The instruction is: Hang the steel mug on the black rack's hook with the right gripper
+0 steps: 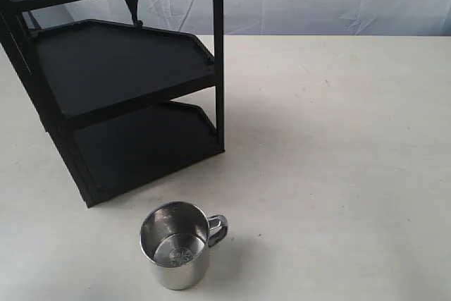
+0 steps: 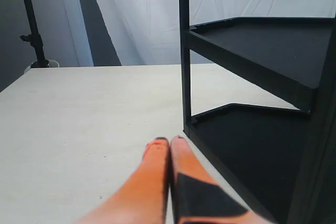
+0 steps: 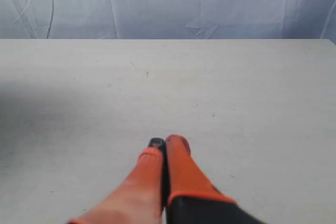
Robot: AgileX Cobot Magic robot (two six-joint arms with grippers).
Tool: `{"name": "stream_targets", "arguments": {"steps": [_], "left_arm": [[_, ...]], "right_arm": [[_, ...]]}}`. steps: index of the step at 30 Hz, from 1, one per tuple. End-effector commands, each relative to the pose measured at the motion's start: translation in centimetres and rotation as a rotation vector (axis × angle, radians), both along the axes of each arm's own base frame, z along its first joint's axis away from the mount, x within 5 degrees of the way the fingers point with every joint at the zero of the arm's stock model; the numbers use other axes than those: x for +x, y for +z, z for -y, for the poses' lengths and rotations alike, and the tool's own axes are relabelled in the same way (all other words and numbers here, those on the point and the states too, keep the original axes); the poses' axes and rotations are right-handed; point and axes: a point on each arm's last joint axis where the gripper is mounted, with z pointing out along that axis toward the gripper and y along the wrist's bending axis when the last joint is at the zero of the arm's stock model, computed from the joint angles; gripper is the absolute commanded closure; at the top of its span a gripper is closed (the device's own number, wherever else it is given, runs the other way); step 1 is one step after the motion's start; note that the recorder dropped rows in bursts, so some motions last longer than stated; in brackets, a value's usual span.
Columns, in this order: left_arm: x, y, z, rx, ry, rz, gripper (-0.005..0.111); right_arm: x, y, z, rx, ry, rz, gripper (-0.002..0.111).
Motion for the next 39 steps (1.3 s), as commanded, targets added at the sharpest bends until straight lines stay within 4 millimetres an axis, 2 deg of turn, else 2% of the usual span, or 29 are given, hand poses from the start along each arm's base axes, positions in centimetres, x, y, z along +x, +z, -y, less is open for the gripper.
{"name": "stream_targets", "arguments": {"steps": [1,6,9,15,16,18,21,24,27,31,35,37,39], "left_arm": [[0.0,0.0,0.0,-0.003,-0.001,0.002,0.105],[0.0,0.0,0.0,-0.003,-0.001,0.002,0.105],[0.0,0.0,0.0,-0.003,-0.001,0.002,0.105],[0.0,0.0,0.0,-0.003,-0.001,0.002,0.105],[0.0,0.0,0.0,-0.003,-0.001,0.002,0.105],[0.0,0.0,0.0,-0.003,-0.001,0.002,0.105],[0.0,0.0,0.0,-0.001,-0.001,0.002,0.105],[0.0,0.0,0.0,-0.001,-0.001,0.002,0.105],[0.0,0.0,0.0,-0.001,-0.001,0.002,0.105],[0.0,0.0,0.0,-0.001,-0.001,0.002,0.105],[0.0,0.0,0.0,-0.001,-0.001,0.002,0.105],[0.0,0.0,0.0,-0.001,-0.001,0.002,0.105],[0.0,0.0,0.0,-0.001,-0.001,0.002,0.105]], "right_arm": [[0.0,-0.1,0.0,0.016,-0.002,0.012,0.109],[0.1,0.3,0.2,-0.054,-0.007,0.067,0.109],[0.3,1.8,0.2,-0.125,-0.003,0.234,0.109],[-0.3,5.2,0.1,0.039,-0.006,0.609,0.109],[-0.4,5.6,0.1,0.128,-0.008,0.650,0.109],[-0.7,6.3,0.6,0.484,-0.013,0.712,0.109],[-0.5,5.8,1.3,1.011,-0.048,0.620,0.109],[-0.2,5.0,1.1,1.138,-0.075,0.507,0.109],[-0.2,5.0,1.1,1.261,-0.068,0.491,0.109],[-0.2,5.2,0.8,1.228,-0.053,0.443,0.109],[-0.6,7.1,0.2,1.105,-0.025,0.391,0.109],[-0.5,8.8,0.0,0.974,-0.044,0.307,0.109],[0.2,10.8,-0.1,0.770,-0.091,0.180,0.109]]}}
